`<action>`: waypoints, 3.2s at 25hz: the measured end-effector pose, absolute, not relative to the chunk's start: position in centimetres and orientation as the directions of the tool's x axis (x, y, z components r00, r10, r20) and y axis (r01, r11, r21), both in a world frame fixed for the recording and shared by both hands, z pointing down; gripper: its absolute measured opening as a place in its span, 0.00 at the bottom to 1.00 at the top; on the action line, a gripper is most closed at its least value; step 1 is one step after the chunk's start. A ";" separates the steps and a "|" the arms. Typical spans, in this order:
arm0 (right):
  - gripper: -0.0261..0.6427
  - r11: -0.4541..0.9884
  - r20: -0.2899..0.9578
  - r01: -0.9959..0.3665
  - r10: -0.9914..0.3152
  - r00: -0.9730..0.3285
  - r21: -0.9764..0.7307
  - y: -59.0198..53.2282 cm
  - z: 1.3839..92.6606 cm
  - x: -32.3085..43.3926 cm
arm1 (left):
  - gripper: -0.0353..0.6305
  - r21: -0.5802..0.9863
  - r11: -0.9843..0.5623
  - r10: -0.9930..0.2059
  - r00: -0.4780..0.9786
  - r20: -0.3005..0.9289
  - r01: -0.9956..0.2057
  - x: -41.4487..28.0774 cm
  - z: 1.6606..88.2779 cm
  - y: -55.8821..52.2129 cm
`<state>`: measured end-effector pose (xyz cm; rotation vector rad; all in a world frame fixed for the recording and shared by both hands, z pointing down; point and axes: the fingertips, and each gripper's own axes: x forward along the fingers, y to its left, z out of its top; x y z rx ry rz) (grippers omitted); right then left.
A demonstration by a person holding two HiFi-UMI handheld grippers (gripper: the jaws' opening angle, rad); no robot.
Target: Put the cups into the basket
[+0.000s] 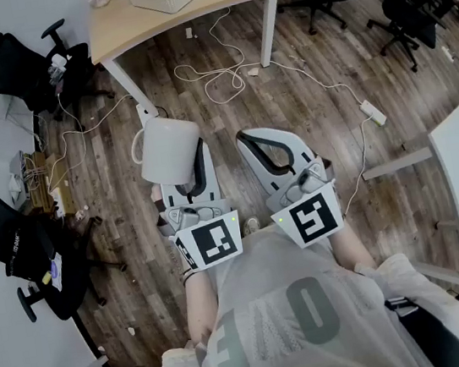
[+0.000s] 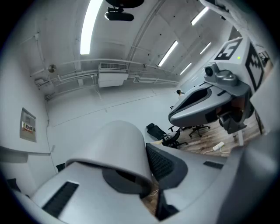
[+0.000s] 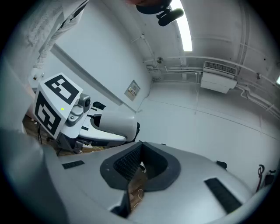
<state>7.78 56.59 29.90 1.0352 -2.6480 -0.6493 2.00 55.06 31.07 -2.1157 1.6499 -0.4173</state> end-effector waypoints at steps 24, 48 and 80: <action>0.04 0.619 0.103 -0.618 -0.743 -0.662 0.485 55.2 32.3 5.1 | 0.12 -0.505 -0.188 -0.964 0.257 -0.070 -0.843 -3.7 30.6 55.6; 0.04 0.678 0.163 -0.541 -0.685 -0.710 0.497 33.0 34.5 1.9 | 0.13 -0.520 -0.044 -0.989 0.110 -0.097 -0.853 -8.2 29.6 34.1; 0.04 0.619 0.096 -0.569 -0.718 -0.689 0.541 8.4 33.4 3.6 | 0.12 -0.565 -0.060 -0.977 0.166 -0.138 -0.823 -5.8 27.9 8.8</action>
